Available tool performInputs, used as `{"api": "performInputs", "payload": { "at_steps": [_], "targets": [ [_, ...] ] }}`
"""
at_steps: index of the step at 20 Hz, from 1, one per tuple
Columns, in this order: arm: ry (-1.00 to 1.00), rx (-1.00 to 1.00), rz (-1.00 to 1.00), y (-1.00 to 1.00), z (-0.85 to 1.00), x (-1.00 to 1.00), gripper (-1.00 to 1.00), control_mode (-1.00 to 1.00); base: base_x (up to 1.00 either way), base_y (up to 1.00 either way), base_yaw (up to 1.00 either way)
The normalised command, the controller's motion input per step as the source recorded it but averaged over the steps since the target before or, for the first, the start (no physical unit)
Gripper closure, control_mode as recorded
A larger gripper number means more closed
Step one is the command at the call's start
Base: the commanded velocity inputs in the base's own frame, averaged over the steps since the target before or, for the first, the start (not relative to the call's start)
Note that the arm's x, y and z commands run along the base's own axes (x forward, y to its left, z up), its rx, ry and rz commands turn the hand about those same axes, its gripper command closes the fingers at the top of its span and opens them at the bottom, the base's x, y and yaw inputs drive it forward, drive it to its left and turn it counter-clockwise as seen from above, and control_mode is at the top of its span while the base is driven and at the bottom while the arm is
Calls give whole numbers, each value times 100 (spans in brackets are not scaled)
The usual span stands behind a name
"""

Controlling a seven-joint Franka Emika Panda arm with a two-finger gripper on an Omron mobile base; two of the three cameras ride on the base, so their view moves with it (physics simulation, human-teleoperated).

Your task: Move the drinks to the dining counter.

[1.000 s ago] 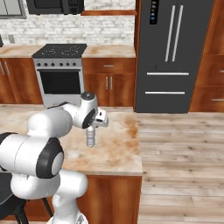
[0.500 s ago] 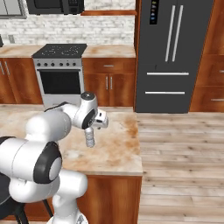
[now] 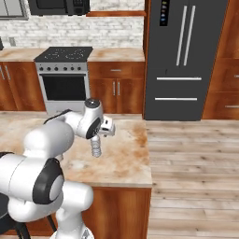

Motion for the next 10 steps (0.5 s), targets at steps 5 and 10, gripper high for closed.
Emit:
{"api": "performInputs", "payload": {
  "at_steps": [5,10],
  "targets": [
    [-13,0,0,0,63,-15,-100,-100,0,0,0],
    [-16,0,0,-5,86,-96,-100,-100,0,0,0]
  ]
}}
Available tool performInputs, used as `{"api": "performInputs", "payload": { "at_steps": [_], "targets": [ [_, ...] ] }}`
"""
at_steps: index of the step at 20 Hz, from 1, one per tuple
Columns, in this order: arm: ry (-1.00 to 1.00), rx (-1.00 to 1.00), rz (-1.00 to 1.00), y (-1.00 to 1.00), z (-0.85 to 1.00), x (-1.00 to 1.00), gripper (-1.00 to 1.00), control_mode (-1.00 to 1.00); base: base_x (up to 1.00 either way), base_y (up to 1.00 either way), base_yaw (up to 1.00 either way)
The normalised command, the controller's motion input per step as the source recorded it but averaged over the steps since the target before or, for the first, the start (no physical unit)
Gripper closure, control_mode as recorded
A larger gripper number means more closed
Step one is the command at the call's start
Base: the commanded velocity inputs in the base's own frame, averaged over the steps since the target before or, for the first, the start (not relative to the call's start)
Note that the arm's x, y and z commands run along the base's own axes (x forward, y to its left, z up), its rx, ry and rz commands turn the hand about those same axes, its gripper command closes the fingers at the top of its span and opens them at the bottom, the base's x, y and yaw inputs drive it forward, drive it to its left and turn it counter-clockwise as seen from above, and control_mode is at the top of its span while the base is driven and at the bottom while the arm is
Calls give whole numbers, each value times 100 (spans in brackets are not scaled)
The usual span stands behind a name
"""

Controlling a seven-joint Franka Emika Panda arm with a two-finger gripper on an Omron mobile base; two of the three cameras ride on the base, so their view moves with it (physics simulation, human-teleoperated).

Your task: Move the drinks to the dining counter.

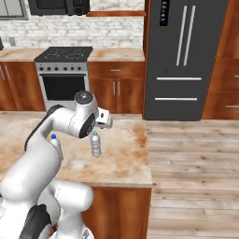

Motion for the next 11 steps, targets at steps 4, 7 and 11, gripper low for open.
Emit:
{"api": "performInputs", "payload": {
  "at_steps": [4,7,11],
  "targets": [
    [-13,0,-1,-1,76,-100,-100,-100,0,0,0],
    [-10,0,-1,-4,83,-100,-100,-100,0,0,0],
    [-2,0,-1,-8,84,-100,-100,-100,0,0,0]
  ]
}}
